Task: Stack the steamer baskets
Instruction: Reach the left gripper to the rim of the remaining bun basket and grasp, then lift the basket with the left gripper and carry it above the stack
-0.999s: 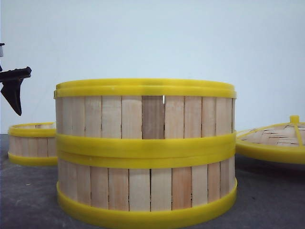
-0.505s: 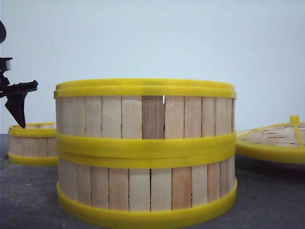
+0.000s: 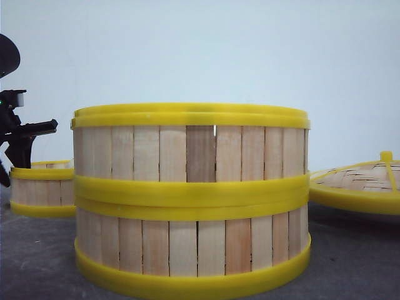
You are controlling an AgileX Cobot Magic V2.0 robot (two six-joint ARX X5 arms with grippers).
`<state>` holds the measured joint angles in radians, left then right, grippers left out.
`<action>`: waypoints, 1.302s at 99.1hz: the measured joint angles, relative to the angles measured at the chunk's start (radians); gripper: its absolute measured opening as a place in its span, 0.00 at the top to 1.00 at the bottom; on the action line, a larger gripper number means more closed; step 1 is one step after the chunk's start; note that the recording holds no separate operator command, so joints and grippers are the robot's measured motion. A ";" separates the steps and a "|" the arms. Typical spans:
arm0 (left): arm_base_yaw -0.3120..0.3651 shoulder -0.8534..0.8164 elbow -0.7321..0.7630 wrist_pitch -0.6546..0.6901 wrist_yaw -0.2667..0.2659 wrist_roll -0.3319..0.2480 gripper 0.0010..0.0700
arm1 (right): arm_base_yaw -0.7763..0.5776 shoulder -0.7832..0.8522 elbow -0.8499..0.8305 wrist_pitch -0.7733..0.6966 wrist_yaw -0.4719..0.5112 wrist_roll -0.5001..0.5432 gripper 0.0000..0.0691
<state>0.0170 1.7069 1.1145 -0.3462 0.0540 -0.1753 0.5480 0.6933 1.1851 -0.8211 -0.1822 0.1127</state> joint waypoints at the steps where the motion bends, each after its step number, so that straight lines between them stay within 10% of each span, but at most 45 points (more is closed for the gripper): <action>1: 0.000 0.000 0.002 -0.001 -0.002 -0.002 0.85 | 0.000 0.000 0.000 0.000 0.000 0.000 0.30; 63: 0.002 0.000 0.147 -0.154 0.012 0.008 0.96 | 0.000 0.020 0.000 0.000 0.000 0.000 0.30; 106: 0.012 -0.120 0.333 -0.263 0.159 -0.012 0.96 | 0.000 0.020 0.000 0.000 0.002 -0.005 0.30; 129: -0.045 -0.173 0.465 -0.453 0.348 0.011 0.96 | 0.000 0.020 0.000 0.000 0.003 -0.011 0.30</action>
<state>-0.0284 1.5337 1.5795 -0.7990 0.4015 -0.1638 0.5480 0.7132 1.1851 -0.8207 -0.1791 0.1013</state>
